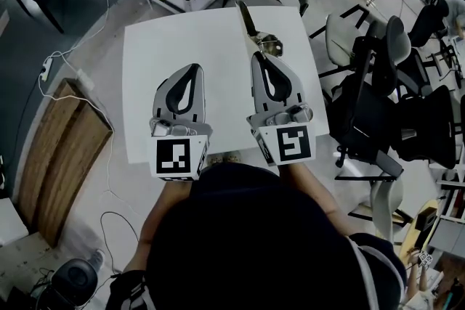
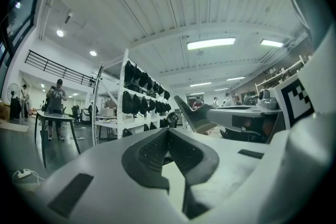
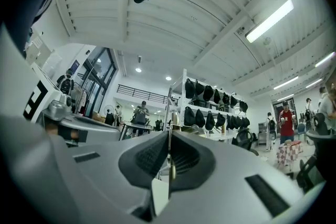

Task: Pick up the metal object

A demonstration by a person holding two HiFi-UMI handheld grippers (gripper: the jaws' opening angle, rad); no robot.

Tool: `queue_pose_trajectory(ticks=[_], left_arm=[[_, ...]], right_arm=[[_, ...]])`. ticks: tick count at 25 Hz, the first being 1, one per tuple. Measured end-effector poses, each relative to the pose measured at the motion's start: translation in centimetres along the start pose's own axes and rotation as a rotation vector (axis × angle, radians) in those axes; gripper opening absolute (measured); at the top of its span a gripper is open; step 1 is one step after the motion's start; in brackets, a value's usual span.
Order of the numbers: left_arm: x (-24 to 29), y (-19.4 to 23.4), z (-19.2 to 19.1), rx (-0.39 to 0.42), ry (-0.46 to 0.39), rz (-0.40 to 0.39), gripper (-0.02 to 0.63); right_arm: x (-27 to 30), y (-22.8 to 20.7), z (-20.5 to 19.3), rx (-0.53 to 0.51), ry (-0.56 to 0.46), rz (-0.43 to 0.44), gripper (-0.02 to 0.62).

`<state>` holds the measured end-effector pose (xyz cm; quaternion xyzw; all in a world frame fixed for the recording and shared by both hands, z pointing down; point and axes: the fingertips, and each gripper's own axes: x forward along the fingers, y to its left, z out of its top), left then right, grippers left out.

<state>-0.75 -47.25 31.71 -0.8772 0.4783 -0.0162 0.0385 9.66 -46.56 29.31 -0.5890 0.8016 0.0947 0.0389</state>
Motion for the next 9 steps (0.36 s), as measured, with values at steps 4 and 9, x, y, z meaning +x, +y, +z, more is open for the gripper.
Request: queue_pose_trajectory(ticks=[4,9], left_arm=[[-0.13,-0.06,-0.12,0.001,0.004,-0.005,0.021],[-0.11,-0.19,-0.07,0.004,0.004,-0.01,0.021]], right_arm=[[-0.19,0.06,-0.08,0.001,0.003,-0.002,0.029],[-0.25,-0.07,0.03,-0.006,0.001,-0.005,0.029]])
